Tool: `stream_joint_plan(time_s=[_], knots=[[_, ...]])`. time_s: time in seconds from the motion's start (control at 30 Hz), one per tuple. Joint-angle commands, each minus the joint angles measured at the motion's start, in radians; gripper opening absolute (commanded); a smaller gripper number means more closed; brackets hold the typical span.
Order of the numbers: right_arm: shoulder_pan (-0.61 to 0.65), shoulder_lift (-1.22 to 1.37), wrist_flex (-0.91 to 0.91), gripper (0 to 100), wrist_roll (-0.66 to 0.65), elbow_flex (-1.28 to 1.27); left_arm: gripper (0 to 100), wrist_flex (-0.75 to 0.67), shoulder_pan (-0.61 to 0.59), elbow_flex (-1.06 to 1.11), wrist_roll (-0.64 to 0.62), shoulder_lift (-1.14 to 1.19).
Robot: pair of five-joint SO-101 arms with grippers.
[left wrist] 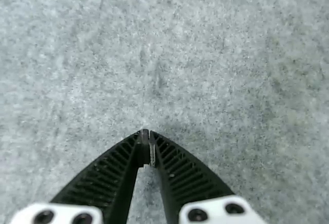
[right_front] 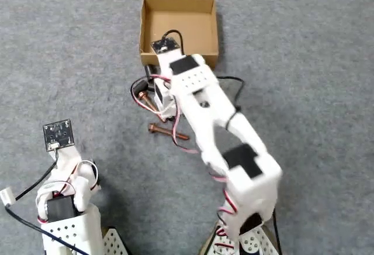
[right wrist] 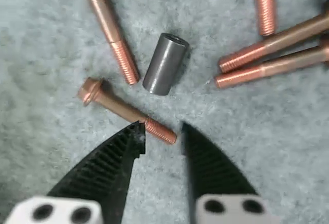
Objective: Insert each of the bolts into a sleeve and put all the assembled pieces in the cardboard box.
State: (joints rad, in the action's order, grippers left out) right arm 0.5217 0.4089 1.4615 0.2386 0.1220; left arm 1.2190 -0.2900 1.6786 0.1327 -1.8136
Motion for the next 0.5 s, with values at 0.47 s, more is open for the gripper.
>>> stream_joint_plan(time_s=[0.47], knots=[[0.005, 0.63, 0.305, 18.1, 0.02, 0.926, 2, -0.017, -0.012, 0.011, 0.0, -0.008]])
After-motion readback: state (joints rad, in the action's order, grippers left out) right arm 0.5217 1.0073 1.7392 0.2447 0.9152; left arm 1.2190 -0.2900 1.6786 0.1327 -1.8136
